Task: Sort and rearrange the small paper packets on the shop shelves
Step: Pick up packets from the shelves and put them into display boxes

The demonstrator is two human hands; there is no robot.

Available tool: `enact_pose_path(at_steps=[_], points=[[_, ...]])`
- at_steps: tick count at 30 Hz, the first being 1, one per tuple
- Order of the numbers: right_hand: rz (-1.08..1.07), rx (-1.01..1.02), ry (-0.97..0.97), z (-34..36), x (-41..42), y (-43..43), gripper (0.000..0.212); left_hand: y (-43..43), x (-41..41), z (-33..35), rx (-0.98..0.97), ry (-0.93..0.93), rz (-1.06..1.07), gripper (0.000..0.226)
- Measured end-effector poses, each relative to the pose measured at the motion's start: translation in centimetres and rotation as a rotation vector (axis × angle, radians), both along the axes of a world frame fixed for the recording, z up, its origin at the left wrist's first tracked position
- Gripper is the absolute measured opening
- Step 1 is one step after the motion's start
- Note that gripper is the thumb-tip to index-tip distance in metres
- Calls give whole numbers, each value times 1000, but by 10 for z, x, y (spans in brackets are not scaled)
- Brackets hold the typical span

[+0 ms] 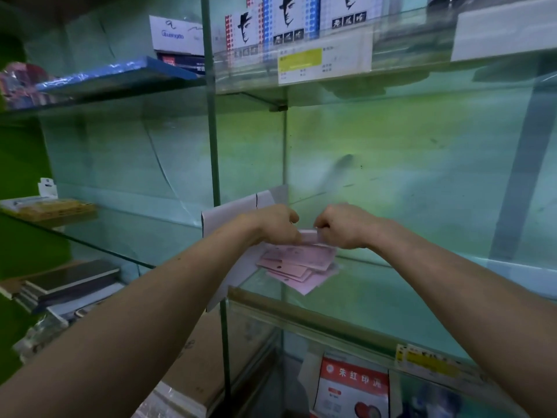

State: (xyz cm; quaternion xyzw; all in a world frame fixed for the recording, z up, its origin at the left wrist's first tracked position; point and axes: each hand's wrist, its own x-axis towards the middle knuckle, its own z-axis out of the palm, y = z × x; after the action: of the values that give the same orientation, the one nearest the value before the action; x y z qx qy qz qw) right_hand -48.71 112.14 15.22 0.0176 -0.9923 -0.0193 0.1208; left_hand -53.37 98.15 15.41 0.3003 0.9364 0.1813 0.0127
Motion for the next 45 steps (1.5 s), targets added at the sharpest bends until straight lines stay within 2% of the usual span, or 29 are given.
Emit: enact_pose_path(at_steps=[3,5,8,10,12,15,19,23,26,30,34,36,40,45], points=[[4,-4,255,6,4,4,25,7,-1,0,-7,135,10,33],[39,-72,350,9,8,3,28,12,-4,-2,60,216,46,21],[-43,-225,402,8,11,10,29,16,-7,-7,170,275,102,19],[-197,-234,340,6,11,23,27,17,-7,-9,251,259,141,23],[-269,-205,199,-1,15,27,26,16,-8,-10,312,248,166,19],[-138,-195,3,-12,19,11,31,16,-9,-10,371,248,181,24],[-44,-193,-221,-24,15,-20,61,17,-7,-8,367,277,175,18],[-61,-115,-327,-24,6,-27,69,10,-5,-6,360,312,174,17],[-70,-77,-348,-18,2,-26,65,3,-3,-5,352,323,174,16],[-102,68,-291,-24,-15,-30,49,1,-3,-6,359,321,200,14],[-130,217,-95,-38,-24,-34,29,4,-1,-7,367,335,197,20],[-126,261,-37,-44,-23,-33,27,3,0,-6,374,341,192,23],[-136,187,-19,-46,-13,-24,31,1,5,-3,384,345,167,20],[-209,173,122,-42,13,-7,30,-3,13,1,435,387,174,22]])
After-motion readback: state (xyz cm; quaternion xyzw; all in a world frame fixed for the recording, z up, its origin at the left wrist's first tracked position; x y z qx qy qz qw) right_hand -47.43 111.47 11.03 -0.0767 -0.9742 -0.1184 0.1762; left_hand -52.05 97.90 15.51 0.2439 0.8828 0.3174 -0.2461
